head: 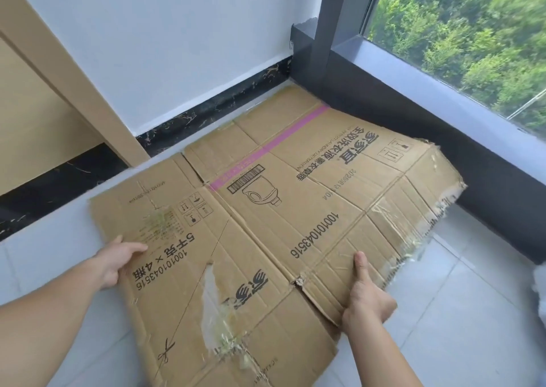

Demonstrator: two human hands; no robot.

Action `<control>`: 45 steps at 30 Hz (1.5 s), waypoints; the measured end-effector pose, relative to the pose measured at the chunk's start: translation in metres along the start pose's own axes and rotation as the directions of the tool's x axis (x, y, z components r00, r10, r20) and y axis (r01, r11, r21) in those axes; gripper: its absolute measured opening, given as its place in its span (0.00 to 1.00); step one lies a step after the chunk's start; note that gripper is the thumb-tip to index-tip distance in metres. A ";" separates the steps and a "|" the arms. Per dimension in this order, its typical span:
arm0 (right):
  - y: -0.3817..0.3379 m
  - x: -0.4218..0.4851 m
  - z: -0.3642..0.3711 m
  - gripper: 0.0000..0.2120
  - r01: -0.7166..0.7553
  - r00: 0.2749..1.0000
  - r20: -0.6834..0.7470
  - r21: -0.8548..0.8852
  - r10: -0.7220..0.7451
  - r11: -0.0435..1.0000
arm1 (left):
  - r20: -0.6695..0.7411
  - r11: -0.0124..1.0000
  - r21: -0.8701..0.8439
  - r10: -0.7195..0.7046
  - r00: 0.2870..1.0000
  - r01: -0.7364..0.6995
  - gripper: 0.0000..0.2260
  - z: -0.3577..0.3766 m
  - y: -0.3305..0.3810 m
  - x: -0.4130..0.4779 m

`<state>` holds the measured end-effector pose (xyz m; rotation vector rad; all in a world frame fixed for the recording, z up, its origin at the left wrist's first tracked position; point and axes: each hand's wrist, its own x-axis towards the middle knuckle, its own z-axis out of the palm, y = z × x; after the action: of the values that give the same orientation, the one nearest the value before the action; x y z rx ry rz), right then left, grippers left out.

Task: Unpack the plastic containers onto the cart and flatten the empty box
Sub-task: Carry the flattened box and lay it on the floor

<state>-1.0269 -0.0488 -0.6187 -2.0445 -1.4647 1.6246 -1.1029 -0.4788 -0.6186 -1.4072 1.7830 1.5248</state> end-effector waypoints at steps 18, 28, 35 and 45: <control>0.017 -0.004 -0.014 0.27 0.132 0.989 -0.050 -0.154 -0.141 0.979 | -0.200 0.998 0.059 0.038 0.979 -0.027 0.12 0.023 0.001 -0.003; 0.000 0.022 0.019 0.22 0.254 0.967 0.073 -0.258 -0.243 0.932 | -0.169 0.994 0.031 0.110 0.980 -0.106 0.10 0.025 0.004 0.001; 0.001 0.047 0.015 0.27 0.307 0.952 0.190 -0.544 -0.241 0.781 | 0.009 0.777 0.605 0.213 0.977 -0.174 0.36 0.047 0.001 0.005; 0.013 0.028 0.020 0.55 0.543 0.716 0.383 -0.831 -0.583 0.121 | 0.329 0.054 0.929 0.339 0.881 -0.367 0.54 0.097 -0.016 -0.024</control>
<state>-1.0372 -0.0427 -0.6534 -1.2672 -3.0832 0.3318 -1.1078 -0.3794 -0.6386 -0.1939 2.4284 0.1039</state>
